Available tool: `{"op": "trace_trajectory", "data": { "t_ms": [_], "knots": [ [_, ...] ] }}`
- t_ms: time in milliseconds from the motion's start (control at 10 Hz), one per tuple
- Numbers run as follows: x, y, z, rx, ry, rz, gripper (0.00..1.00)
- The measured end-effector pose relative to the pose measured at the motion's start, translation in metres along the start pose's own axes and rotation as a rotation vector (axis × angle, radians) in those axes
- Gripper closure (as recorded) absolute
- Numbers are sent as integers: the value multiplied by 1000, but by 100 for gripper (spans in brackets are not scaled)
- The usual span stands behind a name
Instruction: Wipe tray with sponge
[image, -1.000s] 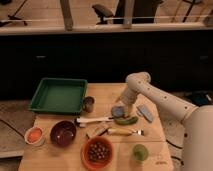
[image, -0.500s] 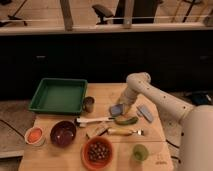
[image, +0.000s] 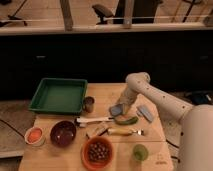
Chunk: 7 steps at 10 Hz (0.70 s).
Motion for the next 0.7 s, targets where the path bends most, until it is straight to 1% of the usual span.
{"op": "trace_trajectory", "data": {
  "t_ms": [100,200,400,700],
  "knots": [
    [0,-1,-8,11,5,-8,100],
    [0,-2,-14,17,5,-15,100],
    [0,-1,-31,36,3,-38,100],
    [-6,2,-56,47,7,-89,100]
  ]
}}
